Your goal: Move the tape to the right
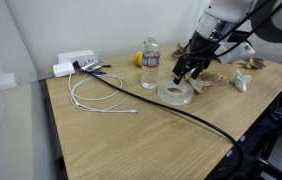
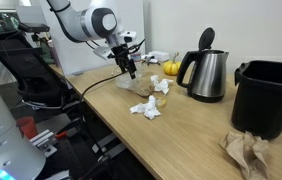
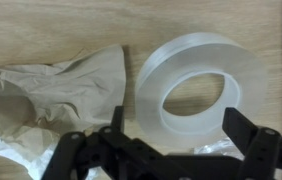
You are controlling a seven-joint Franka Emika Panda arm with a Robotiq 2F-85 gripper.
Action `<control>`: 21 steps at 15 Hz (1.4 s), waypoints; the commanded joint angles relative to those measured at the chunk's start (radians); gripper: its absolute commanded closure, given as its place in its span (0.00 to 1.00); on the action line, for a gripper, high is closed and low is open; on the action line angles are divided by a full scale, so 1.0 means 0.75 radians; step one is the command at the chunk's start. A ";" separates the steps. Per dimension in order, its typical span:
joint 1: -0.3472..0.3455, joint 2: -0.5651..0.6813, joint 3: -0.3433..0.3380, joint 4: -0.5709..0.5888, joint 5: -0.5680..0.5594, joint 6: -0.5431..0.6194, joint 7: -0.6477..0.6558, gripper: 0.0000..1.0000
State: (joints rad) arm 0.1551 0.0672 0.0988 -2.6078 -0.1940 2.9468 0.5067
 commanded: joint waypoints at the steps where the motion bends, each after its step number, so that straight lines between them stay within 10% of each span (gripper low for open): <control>1: 0.011 0.084 -0.007 0.037 -0.016 0.025 0.049 0.00; 14: 0.017 0.245 -0.017 0.146 -0.008 0.016 0.054 0.00; 21: 0.023 0.232 -0.041 0.167 -0.014 0.036 0.070 0.62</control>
State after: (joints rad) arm 0.1635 0.2369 0.0814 -2.4877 -0.1931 2.9549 0.5409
